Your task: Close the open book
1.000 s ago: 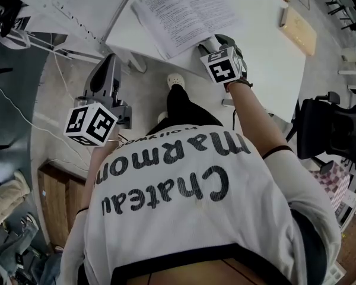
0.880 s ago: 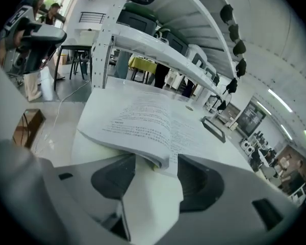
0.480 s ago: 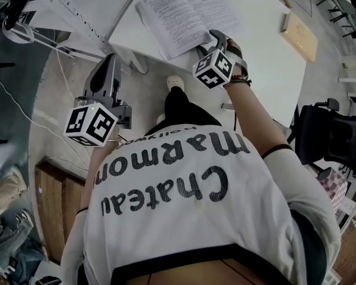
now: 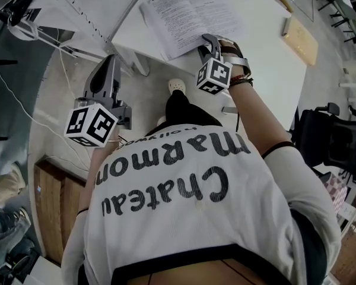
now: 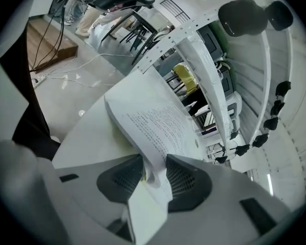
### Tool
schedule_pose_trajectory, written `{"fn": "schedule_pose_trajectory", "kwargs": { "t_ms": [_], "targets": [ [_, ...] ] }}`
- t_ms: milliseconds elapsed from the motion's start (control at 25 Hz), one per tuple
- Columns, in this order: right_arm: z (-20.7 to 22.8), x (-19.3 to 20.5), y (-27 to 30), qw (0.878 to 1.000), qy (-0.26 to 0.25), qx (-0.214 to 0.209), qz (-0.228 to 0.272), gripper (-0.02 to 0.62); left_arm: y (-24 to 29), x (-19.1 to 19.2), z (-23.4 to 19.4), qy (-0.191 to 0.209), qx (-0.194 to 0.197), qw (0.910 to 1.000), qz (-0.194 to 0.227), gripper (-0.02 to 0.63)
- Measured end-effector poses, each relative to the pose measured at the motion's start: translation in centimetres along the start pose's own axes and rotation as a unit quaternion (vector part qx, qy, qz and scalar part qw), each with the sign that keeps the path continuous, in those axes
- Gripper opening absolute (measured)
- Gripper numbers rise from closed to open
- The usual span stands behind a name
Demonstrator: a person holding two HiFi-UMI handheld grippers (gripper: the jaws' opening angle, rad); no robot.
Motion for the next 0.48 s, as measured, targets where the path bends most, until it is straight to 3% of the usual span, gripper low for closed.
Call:
{"fn": "schedule_pose_trajectory", "kwargs": {
  "t_ms": [240,480],
  "targets": [
    [0.3,0.0,0.2,1.000,0.018,-0.020,0.012,0.117,-0.3,0.0,-0.2,-0.002,-0.003,1.0000,0.003,0.023],
    [1.1,0.6,-0.3,0.995,0.085,-0.043,0.017,0.089,-0.4,0.2,0.5,-0.002,0.001,1.0000,0.006,0.023]
  ]
}}
Point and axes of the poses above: the fingertips, and each gripper's own axes: y forward along the fingers, z to its right, x out of its underside, the point moved 7 cm from there along -y, backward along the fingers, and after that the axes turned 3 degrees about -y, right-handed, at the moved point
